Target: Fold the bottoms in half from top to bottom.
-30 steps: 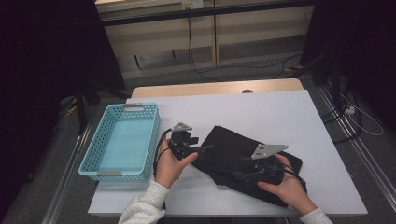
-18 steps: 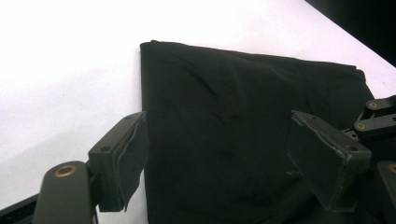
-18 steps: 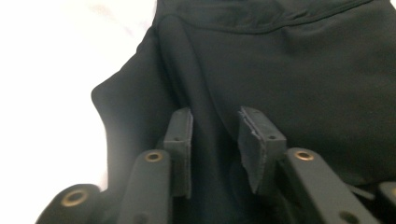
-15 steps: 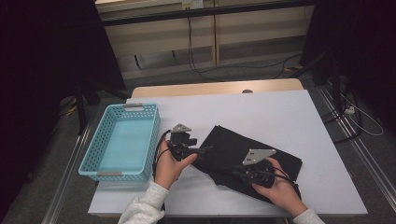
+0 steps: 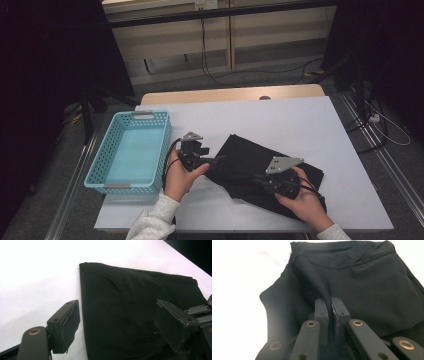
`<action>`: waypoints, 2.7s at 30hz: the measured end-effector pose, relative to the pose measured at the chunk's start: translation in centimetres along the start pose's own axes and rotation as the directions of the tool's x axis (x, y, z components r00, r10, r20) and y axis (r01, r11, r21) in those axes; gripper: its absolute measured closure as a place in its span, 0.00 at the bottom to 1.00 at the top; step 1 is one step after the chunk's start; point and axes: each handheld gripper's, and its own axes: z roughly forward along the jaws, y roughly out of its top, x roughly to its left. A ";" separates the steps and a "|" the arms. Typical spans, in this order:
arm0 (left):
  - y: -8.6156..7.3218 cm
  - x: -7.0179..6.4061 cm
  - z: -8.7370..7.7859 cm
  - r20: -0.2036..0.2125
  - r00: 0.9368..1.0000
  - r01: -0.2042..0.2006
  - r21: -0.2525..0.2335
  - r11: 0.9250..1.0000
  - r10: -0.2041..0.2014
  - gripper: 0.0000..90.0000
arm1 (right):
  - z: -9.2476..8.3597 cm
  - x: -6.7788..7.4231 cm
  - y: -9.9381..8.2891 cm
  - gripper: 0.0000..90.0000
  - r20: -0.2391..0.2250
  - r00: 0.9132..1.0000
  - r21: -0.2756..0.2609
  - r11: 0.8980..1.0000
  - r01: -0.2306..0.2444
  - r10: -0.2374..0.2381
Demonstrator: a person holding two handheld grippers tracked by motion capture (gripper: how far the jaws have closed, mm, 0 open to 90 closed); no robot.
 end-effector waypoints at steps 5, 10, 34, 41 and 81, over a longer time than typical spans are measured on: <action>0.0 0.0 0.0 0.000 1.000 0.000 0.006 1.000 0.000 0.24 | -0.6 -0.2 -0.1 0.95 0.004 1.000 -0.008 1.000 0.000 0.000; 0.1 -0.1 0.0 0.002 1.000 -0.004 0.007 1.000 0.004 0.24 | -1.3 -0.5 -0.3 0.95 0.011 1.000 -0.018 1.000 -0.009 0.009; 0.3 -0.3 0.5 0.013 1.000 -0.017 0.017 1.000 0.017 0.23 | -4.3 -0.3 -1.7 0.94 0.012 0.999 -0.036 0.999 -0.032 0.032; 0.3 -0.2 0.6 0.013 1.000 -0.014 0.021 1.000 0.014 0.23 | -4.4 -0.2 -1.9 0.94 0.009 1.000 -0.027 0.999 -0.030 0.030; 0.2 0.3 0.5 -0.007 0.999 -0.032 0.049 0.998 0.033 0.21 | -0.7 -7.2 -1.6 0.69 0.244 0.956 0.012 0.985 -0.169 0.162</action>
